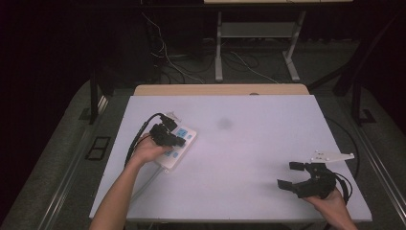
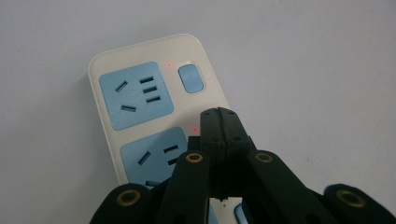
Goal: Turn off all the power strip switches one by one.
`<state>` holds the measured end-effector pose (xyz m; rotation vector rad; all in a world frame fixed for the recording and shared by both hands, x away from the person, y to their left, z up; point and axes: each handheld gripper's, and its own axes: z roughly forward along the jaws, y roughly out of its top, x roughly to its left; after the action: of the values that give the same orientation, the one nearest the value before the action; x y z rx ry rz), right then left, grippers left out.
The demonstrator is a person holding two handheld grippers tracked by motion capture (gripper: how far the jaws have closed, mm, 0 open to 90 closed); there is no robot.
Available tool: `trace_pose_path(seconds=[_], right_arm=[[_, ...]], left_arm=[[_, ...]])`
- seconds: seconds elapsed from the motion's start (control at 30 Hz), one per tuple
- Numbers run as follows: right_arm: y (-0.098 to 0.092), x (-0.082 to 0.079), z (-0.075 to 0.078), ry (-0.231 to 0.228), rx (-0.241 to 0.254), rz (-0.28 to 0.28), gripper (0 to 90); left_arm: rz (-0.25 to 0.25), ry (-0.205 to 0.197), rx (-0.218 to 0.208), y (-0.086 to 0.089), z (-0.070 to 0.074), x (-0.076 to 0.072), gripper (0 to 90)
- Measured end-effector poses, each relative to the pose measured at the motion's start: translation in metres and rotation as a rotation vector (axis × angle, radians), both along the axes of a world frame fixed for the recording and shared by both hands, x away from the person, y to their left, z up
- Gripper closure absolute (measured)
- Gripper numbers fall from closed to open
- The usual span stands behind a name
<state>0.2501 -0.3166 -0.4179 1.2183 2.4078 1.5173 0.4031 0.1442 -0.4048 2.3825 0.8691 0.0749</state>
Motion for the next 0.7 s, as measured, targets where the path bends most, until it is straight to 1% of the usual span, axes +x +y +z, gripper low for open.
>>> trace_pose_path(seconds=[0.07, 0.1, 0.17, 0.27, 0.33, 0.47, 0.6, 0.67, 0.7], right_arm=[[0.0002, -0.0002, 0.0, 0.0, -0.001, 0.001, 0.3], [0.0003, -0.0002, 0.0, -0.001, -0.002, 0.001, 0.3], [0.0004, -0.0005, 0.0, 0.0, -0.002, 0.001, 0.3], [0.0005, -0.0004, -0.0003, 0.003, -0.005, 0.001, 0.3], [0.0006, -0.0003, -0.0005, 0.004, -0.008, 0.002, 0.3], [0.0013, -0.0007, -0.0004, 0.003, -0.008, 0.006, 0.4], [0.0015, -0.0007, -0.0005, 0.001, -0.01, 0.008, 0.4], [0.0013, -0.0008, -0.0003, 0.001, -0.009, 0.008, 0.3], [0.0011, -0.0007, -0.0002, 0.0, -0.009, 0.008, 0.3]], left_arm=[[0.003, 0.005, -0.007, 0.0011, -0.0004, 0.0003, 89.5], [0.015, 0.01, -0.021, 0.0018, -0.0012, 0.0002, 89.5], [0.024, 0.016, -0.035, 0.0038, -0.002, 0.0, 89.5], [0.027, 0.008, -0.04, 0.0039, -0.0027, -0.0011, 89.6], [0.025, 0.006, -0.034, 0.0037, -0.0024, -0.0012, 89.6], [0.04, 0.027, -0.045, 0.0046, -0.003, 0.0, 89.8], [0.052, 0.037, -0.052, 0.0055, -0.0039, 0.0001, 89.9], [0.05, 0.033, -0.046, 0.0043, -0.0039, -0.0006, 89.9], [0.045, 0.026, -0.035, 0.0037, -0.0035, -0.001, 89.9]])
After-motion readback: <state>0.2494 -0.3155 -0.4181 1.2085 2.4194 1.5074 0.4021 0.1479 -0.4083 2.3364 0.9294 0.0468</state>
